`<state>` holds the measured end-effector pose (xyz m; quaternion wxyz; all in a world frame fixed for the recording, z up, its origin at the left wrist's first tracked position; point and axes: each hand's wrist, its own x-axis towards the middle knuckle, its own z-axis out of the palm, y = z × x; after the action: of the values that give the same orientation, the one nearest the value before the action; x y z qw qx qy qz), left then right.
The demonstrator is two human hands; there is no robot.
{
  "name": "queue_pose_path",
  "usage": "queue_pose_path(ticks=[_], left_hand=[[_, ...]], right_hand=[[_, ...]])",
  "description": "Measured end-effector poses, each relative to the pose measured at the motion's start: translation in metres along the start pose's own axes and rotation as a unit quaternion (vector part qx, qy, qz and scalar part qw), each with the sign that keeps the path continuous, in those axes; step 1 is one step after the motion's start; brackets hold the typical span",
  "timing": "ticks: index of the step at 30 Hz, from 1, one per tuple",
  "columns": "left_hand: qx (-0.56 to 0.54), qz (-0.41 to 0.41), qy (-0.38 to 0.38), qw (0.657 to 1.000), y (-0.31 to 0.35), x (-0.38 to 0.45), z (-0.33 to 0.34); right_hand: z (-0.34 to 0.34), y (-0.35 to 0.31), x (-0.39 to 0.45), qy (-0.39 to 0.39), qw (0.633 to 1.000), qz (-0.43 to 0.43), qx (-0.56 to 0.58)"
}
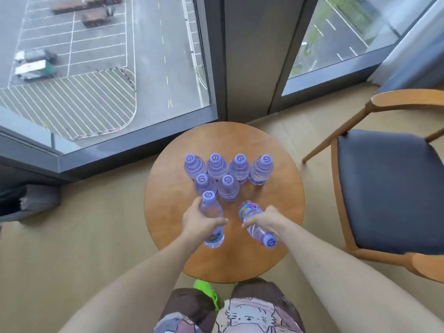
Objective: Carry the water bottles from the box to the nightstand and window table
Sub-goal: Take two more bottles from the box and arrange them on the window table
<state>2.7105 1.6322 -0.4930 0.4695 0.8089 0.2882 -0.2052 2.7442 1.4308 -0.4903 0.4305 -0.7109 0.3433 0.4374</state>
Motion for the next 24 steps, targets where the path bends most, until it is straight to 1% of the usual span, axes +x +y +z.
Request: queue_pose_path(ticks=[1, 3, 5, 7, 9, 12, 14, 18, 21, 24], left_hand=[[0.011, 0.0, -0.001, 1.0, 0.001, 0.004, 0.003], [0.025, -0.006, -0.008, 1.0, 0.002, 0.01, 0.007], [0.034, -0.007, -0.015, 0.999, 0.0, 0.016, 0.011], [0.045, -0.003, -0.018, 0.999, -0.001, 0.02, 0.013], [0.045, -0.004, -0.018, 0.999, -0.002, 0.023, 0.014], [0.051, 0.001, -0.027, 0.998, -0.003, 0.026, 0.014], [0.059, 0.007, -0.037, 0.998, -0.003, 0.025, 0.012], [0.059, 0.011, -0.049, 0.997, -0.01, 0.023, 0.009], [0.067, 0.02, -0.059, 0.996, -0.014, 0.023, 0.007], [0.089, 0.034, -0.073, 0.993, -0.012, 0.024, 0.004]], right_hand=[[-0.001, -0.002, 0.007, 0.001, 1.0, 0.004, 0.014], [-0.003, -0.006, 0.018, -0.012, 0.996, 0.018, 0.084], [-0.005, -0.014, 0.025, -0.032, 0.985, 0.039, 0.166], [-0.007, -0.025, 0.029, -0.04, 0.974, 0.052, 0.219], [-0.008, -0.034, 0.032, -0.044, 0.953, 0.061, 0.295], [-0.007, -0.043, 0.034, -0.047, 0.909, 0.073, 0.408], [-0.007, -0.047, 0.036, -0.042, 0.894, 0.079, 0.439], [-0.004, -0.05, 0.041, -0.03, 0.887, 0.065, 0.456], [0.002, -0.049, 0.041, -0.012, 0.875, 0.044, 0.482], [0.005, -0.043, 0.039, -0.015, 0.865, 0.048, 0.499]])
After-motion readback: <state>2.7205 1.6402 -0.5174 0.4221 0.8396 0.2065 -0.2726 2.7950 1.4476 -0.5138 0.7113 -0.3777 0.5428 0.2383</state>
